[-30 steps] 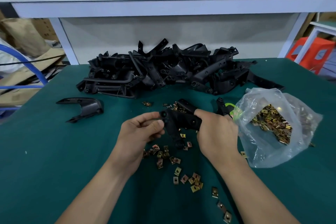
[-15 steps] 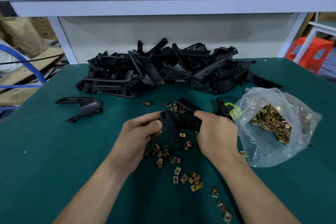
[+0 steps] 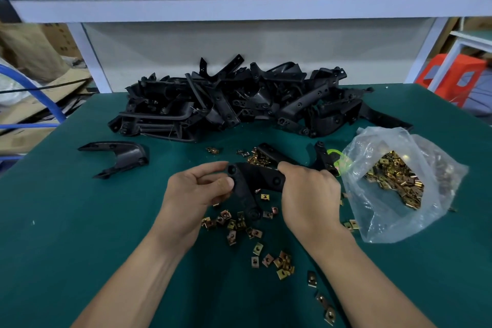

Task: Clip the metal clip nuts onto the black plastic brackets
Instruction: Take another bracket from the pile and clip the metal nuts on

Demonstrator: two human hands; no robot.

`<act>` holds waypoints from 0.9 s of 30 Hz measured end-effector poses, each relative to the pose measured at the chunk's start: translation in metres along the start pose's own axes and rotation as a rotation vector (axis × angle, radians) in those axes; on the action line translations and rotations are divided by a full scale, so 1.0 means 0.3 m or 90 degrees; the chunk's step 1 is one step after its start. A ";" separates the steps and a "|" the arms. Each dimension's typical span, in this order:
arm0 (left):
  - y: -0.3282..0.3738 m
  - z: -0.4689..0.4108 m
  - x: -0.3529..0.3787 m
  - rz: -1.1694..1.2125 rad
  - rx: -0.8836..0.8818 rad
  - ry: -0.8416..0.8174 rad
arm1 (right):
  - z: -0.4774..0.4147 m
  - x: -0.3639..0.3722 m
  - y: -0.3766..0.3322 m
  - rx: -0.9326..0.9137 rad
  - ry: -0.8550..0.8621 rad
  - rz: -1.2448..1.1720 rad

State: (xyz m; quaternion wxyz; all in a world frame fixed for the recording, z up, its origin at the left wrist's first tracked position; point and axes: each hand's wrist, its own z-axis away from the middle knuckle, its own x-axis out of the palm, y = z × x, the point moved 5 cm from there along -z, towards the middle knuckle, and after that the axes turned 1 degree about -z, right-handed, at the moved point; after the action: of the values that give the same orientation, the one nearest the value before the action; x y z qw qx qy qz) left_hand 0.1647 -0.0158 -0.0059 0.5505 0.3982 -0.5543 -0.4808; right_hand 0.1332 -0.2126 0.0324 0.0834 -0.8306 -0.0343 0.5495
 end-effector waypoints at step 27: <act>0.034 0.034 0.034 -0.105 -0.001 0.063 | -0.005 0.037 0.054 0.041 -0.023 -0.065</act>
State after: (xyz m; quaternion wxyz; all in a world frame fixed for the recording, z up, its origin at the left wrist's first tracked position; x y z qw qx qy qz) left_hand 0.1549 -0.0226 0.0071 0.5360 0.4656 -0.4910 -0.5048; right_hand 0.1382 -0.2272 0.0200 0.1373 -0.8145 -0.0601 0.5605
